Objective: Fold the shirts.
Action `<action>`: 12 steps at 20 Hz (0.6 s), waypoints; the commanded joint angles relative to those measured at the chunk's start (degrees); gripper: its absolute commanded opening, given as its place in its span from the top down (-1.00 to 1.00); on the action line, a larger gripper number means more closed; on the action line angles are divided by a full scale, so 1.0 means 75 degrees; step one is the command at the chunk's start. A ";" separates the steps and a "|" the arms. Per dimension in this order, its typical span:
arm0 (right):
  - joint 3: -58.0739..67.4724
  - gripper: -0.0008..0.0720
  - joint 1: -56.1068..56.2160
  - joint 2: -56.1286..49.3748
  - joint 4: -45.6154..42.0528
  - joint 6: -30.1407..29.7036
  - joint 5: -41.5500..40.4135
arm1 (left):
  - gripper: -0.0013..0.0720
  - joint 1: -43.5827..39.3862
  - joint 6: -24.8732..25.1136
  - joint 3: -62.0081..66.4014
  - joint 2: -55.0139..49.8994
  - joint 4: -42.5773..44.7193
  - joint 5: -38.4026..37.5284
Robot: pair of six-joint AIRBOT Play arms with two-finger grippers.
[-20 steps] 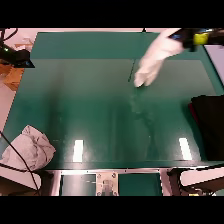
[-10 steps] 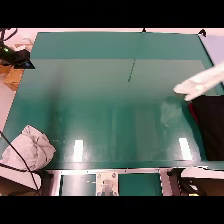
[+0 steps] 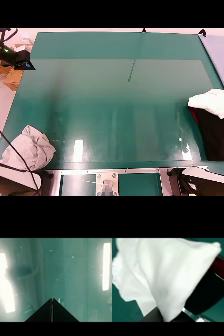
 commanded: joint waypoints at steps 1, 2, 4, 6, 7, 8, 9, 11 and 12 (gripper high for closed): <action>-0.1804 0.92 -0.0087 0.0382 -0.2562 0.0504 0.0262 | 0.90 0.0006 0.0000 0.0000 0.0003 -0.0003 -0.0085; -0.2320 0.92 -0.0087 0.0382 -0.2801 0.0507 0.0152 | 0.90 0.0006 0.0003 0.0000 0.0003 0.0000 -0.0087; -0.3299 0.87 -0.0085 0.0379 -0.2847 0.0574 -0.0405 | 0.90 0.0003 0.0006 0.0000 0.0003 -0.0003 -0.0082; -0.4054 -0.50 -0.0085 0.0347 -0.2847 0.0758 -0.0801 | 0.90 0.0006 0.0000 0.0000 0.0003 -0.0012 -0.0076; -0.4199 -0.68 -0.0085 0.0277 -0.2847 0.0755 -0.0807 | 0.90 0.0006 -0.0003 0.0000 0.0003 -0.0015 -0.0064; -0.4162 -0.68 -0.0085 0.0198 -0.2838 0.0758 -0.0790 | 0.90 0.0006 -0.0006 0.0000 0.0003 -0.0017 -0.0029; -0.4030 -0.68 -0.0070 0.0169 -0.2725 0.0761 -0.0775 | 0.90 0.0006 -0.0020 0.0000 0.0003 -0.0041 0.0009; -0.3506 -0.68 0.0169 0.0172 -0.2034 0.0752 -0.0924 | 0.90 0.0006 -0.0216 0.0000 0.0003 -0.0070 0.0038; -0.3182 -0.51 0.0411 0.0172 -0.1507 0.0705 -0.1058 | 0.90 0.0003 -0.0256 0.0000 0.0003 -0.0117 0.0029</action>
